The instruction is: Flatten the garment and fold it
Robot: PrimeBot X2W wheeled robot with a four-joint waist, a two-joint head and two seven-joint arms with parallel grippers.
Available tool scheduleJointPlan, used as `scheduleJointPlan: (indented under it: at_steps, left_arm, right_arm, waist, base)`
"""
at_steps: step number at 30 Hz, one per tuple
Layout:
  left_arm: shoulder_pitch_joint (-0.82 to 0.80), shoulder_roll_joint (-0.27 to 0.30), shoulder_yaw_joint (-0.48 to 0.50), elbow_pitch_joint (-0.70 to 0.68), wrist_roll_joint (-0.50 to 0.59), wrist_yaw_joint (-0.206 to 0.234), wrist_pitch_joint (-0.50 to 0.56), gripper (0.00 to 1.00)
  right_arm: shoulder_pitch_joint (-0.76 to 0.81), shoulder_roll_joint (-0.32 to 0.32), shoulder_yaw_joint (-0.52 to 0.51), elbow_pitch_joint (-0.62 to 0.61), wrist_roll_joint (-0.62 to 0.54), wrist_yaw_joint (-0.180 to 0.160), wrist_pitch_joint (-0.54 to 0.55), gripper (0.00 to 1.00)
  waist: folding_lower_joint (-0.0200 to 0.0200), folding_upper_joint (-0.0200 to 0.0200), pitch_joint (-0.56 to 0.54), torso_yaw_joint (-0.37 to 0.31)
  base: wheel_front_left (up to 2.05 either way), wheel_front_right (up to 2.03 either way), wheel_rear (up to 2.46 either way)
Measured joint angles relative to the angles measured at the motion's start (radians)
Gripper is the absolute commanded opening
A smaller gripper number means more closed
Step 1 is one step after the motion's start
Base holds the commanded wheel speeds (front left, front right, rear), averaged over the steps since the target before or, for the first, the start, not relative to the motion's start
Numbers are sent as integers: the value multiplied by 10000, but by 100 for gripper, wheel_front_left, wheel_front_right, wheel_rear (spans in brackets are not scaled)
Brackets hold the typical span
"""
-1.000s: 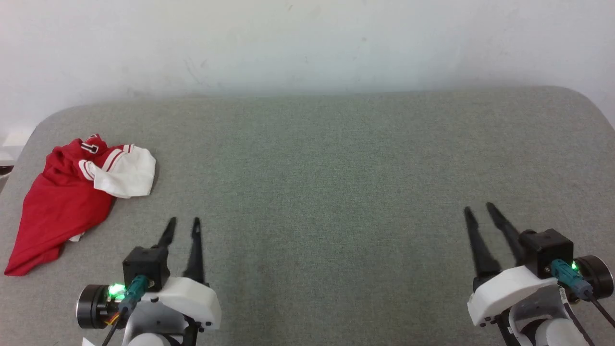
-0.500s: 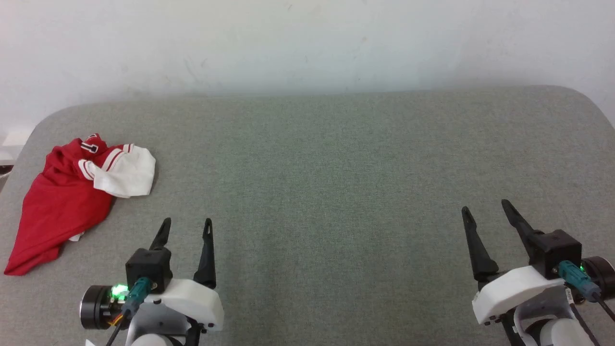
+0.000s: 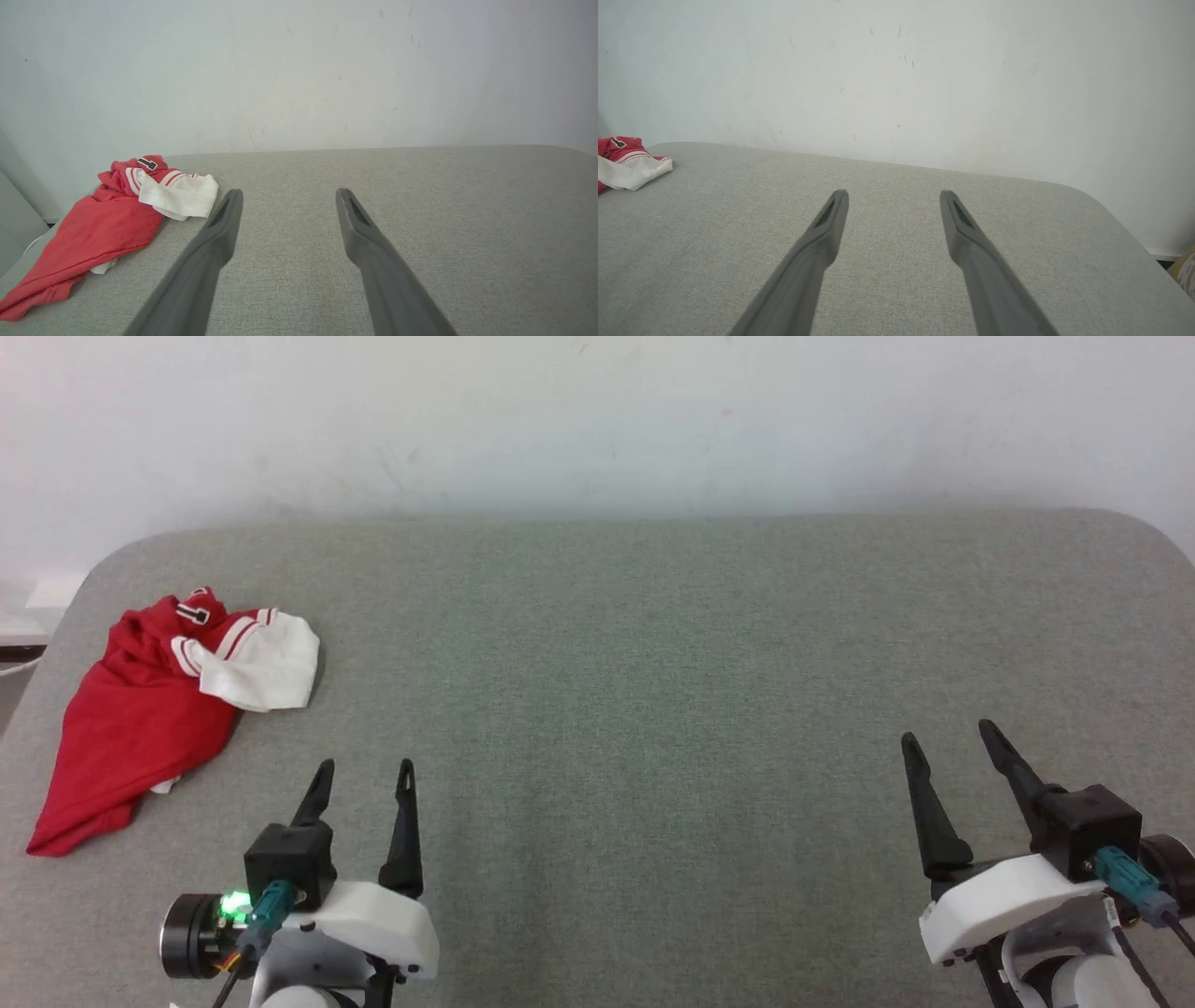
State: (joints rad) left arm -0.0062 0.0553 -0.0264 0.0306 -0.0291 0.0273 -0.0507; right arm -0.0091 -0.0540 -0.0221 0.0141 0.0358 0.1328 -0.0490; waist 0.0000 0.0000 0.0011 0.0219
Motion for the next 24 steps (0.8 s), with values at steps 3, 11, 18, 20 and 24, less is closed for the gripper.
scheduleJointPlan:
  at_steps: [3,11,18,20,24]
  left_arm:
    - [0,0,-19,23,-54,8,-42,100]
    - [0,0,-77,86,-111,94,-215,100]
    - [1,0,-127,144,-169,150,-360,100]
    - [1,0,-138,159,-169,180,-395,100]
    - [2,0,-163,190,-192,186,-474,100]
  right_arm:
    - [4,2,12,2,10,0,-63,100]
    - [51,2,10,23,12,0,-236,100]
    - [116,0,-10,174,17,0,-391,100]
    - [122,2,19,192,17,0,-414,100]
    - [132,4,29,240,27,0,-500,100]
  waist:
    - [0,0,-2,103]
    - [0,0,-3,471]
    - [0,0,-5,866]
    - [0,0,-10,986]
    - [0,0,-17,1225]
  base:
    - [0,0,0]
    - [0,0,0]
    - [0,0,0]
    - [0,0,0]
    - [0,0,0]
